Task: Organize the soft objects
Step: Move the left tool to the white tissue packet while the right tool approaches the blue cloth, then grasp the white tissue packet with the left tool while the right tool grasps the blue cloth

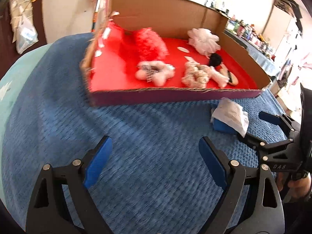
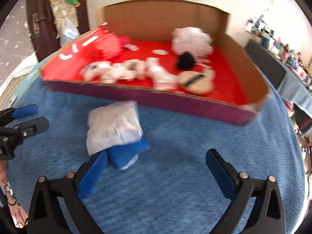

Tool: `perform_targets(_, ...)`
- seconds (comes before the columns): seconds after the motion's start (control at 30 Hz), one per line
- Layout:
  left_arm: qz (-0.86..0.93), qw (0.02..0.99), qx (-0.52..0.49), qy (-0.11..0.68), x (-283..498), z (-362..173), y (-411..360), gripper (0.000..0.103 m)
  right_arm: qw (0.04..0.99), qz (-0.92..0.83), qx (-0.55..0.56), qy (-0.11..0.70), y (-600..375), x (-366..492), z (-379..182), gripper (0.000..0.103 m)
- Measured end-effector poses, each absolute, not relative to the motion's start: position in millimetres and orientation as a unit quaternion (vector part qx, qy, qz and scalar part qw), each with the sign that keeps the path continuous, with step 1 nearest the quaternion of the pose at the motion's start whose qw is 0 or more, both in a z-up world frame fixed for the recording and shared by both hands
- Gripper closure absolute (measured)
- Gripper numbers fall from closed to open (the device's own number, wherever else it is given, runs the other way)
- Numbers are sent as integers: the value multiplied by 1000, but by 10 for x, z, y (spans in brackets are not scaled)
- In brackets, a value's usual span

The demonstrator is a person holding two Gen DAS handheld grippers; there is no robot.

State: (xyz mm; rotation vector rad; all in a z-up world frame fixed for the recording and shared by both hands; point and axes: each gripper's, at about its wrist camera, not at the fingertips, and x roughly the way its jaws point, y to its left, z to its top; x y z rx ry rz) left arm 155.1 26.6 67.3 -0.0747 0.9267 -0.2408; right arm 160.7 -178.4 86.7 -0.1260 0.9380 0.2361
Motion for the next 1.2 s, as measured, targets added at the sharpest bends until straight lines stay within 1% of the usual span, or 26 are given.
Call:
perform_targets(0.2,-141,879,-32,455,1670,630,119,13,886,164,-29,434,-1960,1604,972,0)
perform_targets(0.33,-143,878,-34,456,1684,621,151,13,883,193,-52,425,-1797,1635,1006,0)
perform_targets(0.4,-143,878,-35,456,1678,629,190,13,881,205,-66,420,-1678,1661,1012,5)
perform_targets(0.47,-142,879,-34,454,1672,635,227,13,880,210,-79,419,-1576,1700,998,17)
perform_targets(0.5,-141,879,-34,454,1667,639,246,13,879,214,-87,418,-1513,1716,990,21)
perform_targets(0.53,-140,879,-33,454,1660,644,267,13,878,217,-91,418,-1475,1726,980,31)
perform_targets(0.57,-139,880,-33,453,1654,649,287,13,876,220,-96,419,-1432,1726,971,46)
perform_targets(0.6,-138,880,-33,453,1646,653,308,13,874,225,-103,418,-1372,1723,961,52)
perform_targets(0.7,-135,882,-36,450,1623,679,375,13,881,227,-127,396,-1261,1673,987,62)
perform_targets(0.73,-134,883,-37,449,1619,687,391,13,884,230,-129,386,-1236,1648,1020,73)
perform_targets(0.77,-134,883,-39,448,1614,697,408,13,885,238,-123,382,-1225,1632,1051,74)
perform_targets(0.9,-131,886,-45,442,1597,743,478,13,878,287,-83,374,-1152,1610,1176,74)
perform_targets(1.0,-127,888,-48,439,1590,765,535,13,858,332,-55,388,-1034,1636,1165,74)
perform_targets(1.03,-125,889,-48,439,1584,770,559,13,852,339,-53,396,-991,1633,1140,67)
perform_targets(1.07,-122,889,-49,439,1581,770,582,13,848,337,-59,406,-937,1643,1090,45)
perform_targets(1.1,-120,889,-50,439,1580,766,599,13,848,325,-74,412,-889,1643,1042,31)
perform_targets(1.13,-117,888,-51,441,1581,757,611,13,848,316,-86,416,-865,1632,1005,13)
perform_targets(1.17,-116,888,-51,442,1580,748,617,13,851,312,-90,412,-878,1607,1000,9)
perform_targets(1.2,-117,887,-50,444,1580,737,613,13,856,315,-85,402,-915,1559,1026,9)
